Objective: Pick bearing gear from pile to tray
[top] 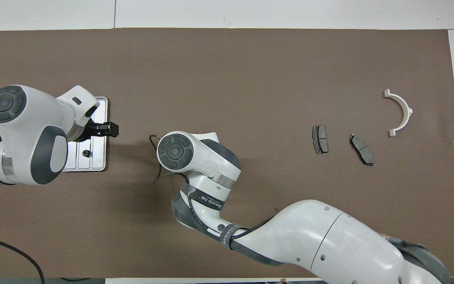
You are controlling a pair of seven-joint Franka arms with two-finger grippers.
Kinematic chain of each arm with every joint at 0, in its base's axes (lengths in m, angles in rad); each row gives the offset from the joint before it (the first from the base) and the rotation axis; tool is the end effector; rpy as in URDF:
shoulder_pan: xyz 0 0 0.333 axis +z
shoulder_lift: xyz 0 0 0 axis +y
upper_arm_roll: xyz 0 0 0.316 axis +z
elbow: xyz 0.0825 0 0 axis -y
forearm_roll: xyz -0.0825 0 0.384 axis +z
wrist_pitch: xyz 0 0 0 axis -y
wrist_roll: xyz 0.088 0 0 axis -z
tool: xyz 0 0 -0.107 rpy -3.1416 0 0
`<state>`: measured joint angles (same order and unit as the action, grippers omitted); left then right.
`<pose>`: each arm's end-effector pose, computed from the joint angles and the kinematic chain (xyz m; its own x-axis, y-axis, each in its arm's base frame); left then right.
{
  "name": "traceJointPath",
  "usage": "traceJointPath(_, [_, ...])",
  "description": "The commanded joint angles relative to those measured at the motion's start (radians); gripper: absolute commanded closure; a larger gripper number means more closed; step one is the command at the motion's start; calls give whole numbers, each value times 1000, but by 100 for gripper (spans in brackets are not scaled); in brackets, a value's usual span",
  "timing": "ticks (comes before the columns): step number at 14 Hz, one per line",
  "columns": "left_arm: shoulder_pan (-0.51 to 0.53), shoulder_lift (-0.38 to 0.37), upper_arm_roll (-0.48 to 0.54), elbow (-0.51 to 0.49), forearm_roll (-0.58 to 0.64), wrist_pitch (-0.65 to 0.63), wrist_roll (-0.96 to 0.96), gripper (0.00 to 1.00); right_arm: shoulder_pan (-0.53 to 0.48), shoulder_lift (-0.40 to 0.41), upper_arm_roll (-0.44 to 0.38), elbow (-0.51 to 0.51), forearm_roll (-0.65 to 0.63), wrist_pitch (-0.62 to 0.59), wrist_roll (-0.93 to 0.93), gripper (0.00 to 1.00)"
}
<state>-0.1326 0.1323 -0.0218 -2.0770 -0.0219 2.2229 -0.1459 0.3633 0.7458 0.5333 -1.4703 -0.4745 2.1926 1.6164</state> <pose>0.5636 -0.0882 0.3670 0.9999 0.0050 0.0104 0.0048 -0.9997 0.0222 0.5194 0.5048 0.2884 0.8278 -0.5588 0.0498 -0.5534 -0.8280 -0.0906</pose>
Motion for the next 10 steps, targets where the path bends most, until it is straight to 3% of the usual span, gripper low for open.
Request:
traceJointPath(1, [-13, 4, 11, 3, -3, 20, -35, 20, -9, 3, -6, -18, -29, 6, 48, 0])
traceJointPath(5, [-16, 6, 10, 1, -3, 40, -78, 18, -33, -8, 0, 123, -13, -161, 7, 0])
traceJointPath(7, [-39, 6, 9, 3, -3, 47, -112, 18, -84, -52, 2, 142, 61, -183, -102, 0])
traceJointPath(10, [-152, 27, 11, 3, -4, 84, -260, 18, -179, -123, 2, 140, 147, -209, -309, 0])
